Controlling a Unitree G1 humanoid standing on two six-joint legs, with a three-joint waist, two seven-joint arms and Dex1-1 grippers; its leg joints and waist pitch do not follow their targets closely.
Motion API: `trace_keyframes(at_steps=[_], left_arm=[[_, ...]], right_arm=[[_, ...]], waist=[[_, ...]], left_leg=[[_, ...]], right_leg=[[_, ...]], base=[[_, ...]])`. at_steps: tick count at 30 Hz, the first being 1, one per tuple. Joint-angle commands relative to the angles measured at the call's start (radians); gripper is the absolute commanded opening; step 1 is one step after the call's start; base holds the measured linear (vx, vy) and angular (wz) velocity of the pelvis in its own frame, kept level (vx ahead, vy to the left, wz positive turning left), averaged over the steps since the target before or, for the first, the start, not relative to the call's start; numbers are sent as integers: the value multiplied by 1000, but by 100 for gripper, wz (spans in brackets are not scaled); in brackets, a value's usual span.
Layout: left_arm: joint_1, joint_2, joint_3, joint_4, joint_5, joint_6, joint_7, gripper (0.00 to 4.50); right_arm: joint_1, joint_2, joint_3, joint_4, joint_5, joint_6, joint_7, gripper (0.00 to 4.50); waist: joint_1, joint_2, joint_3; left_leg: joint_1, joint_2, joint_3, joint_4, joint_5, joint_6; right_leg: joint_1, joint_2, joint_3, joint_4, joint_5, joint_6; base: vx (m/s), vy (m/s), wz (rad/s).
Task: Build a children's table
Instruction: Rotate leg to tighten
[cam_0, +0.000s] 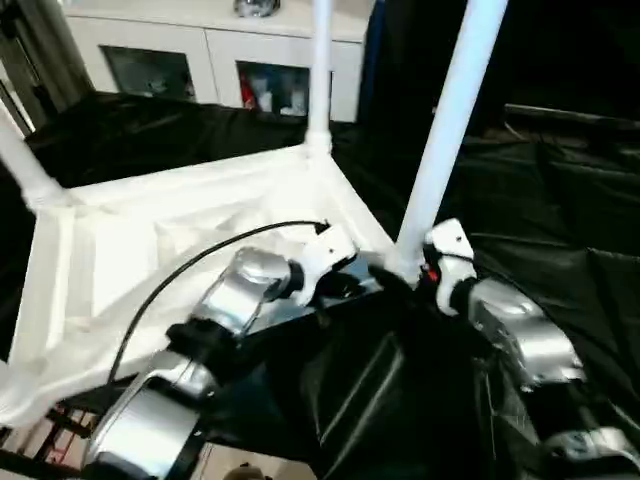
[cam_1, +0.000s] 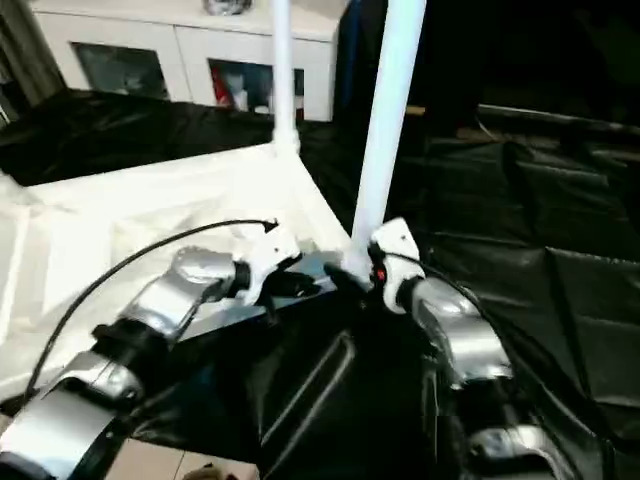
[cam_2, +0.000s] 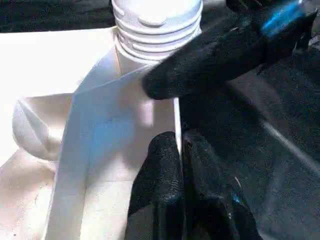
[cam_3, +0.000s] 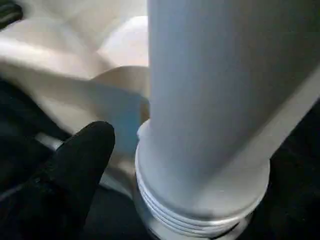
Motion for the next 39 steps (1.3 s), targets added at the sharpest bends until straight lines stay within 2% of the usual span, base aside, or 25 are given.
trace_keyframes(at_steps=[1, 6, 7, 12, 14, 15, 17, 19, 20, 25, 26, 30, 36, 37, 39], left_arm=[[26, 15, -6, -113, -81, -56, -112, 0], [67, 59, -20, -196, -94, -31, -185, 0], [85, 79, -21, -233, -100, -19, -204, 0], [104, 97, -22, -266, -104, -6, -221, 0], [108, 99, -22, -272, -103, -1, -222, 0], [110, 100, -21, -273, -102, 0, -221, 0], [111, 100, -20, -276, -102, 3, -221, 0], [114, 99, -22, -282, -100, 9, -220, 0], [115, 99, -23, -285, -99, 13, -218, 0], [115, 96, -26, -287, -100, 22, -215, 0], [115, 95, -26, -287, -100, 23, -214, 0], [112, 91, -26, -280, -99, 23, -211, 0], [76, 29, -5, -207, -77, 48, -104, 0], [55, 2, -2, -167, -61, 46, -55, 0], [26, -36, 9, -115, -45, 45, 18, 0]], right_arm=[[20, -53, 13, -62, 46, 15, 124, 444], [42, -117, 19, -120, 94, 59, 243, 444], [56, -157, 32, -156, 115, 80, 312, 444], [65, -189, 43, -170, 129, 103, 363, 444], [68, -186, 46, -175, 136, 113, 370, 430], [69, -183, 45, -177, 141, 118, 370, 430], [67, -179, 47, -176, 139, 119, 370, 395], [67, -174, 62, -169, 118, 97, 356, 388], [67, -171, 65, -168, 115, 96, 355, 370], [70, -154, 59, -168, 121, 104, 341, 335], [74, -154, 60, -170, 121, 104, 342, 328], [85, -148, 61, -172, 117, 102, 330, 290], [86, -46, 17, -109, 71, 77, 112, 278], [79, 5, 0, -87, 60, 88, 21, 278], [69, 65, -24, -63, 54, 99, -84, 276]], waist=[[0, -15, -64], [3, -15, -62], [4, -16, -61], [7, -20, -63], [7, -24, -63], [7, -22, -63], [8, -22, -64], [8, -22, -64], [7, -22, -64], [7, -21, -65], [7, -17, -65], [8, -20, -65], [0, -18, -62], [-4, -19, -61], [-7, -20, -62]], left_leg=[[-2, 24, -2, -61, -155, 76], [-1, 28, -2, -63, -168, 72], [-1, 28, -1, -62, -173, 70], [-2, 26, -1, -60, -157, 69], [-2, 25, 0, -59, -147, 70], [-3, 26, -1, -60, -142, 70], [-3, 25, -1, -58, -138, 70], [-3, 25, -1, -59, -134, 68], [-3, 25, 0, -58, -135, 67], [-2, 24, 0, -58, -134, 65], [-1, 24, -1, -58, -135, 64], [-3, 23, 0, -57, -133, 64], [-3, 21, -1, -60, -152, 46], [-2, 17, -1, -61, -162, 33], [-3, 17, -4, -63, -162, 19]], right_leg=[[68, -63, 52, -73, -171, -189], [63, -62, 52, -74, -213, -180], [62, -62, 53, -76, -221, -177], [60, -62, 52, -75, -222, -175], [61, -61, 52, -74, -218, -175], [61, -61, 52, -72, -213, -176], [61, -62, 52, -72, -209, -175], [60, -62, 52, -72, -212, -173], [60, -61, 52, -73, -214, -172], [60, -60, 52, -71, -200, -174], [60, -60, 52, -71, -201, -175], [61, -60, 52, -71, -196, -174], [59, -60, 50, -78, -244, -160], [57, -59, 49, -84, -293, -143], [60, -60, 48, -84, -308, -127]], base=[[0, 0, 0], [0, 0, 0], [0, 0, 0], [0, 0, 0], [0, 0, 0], [0, 0, 0], [0, 0, 0], [0, 0, 0], [0, 0, 0], [0, 0, 0], [0, 0, 0], [0, 0, 0], [0, 0, 0], [0, 0, 0], [0, 0, 0]])
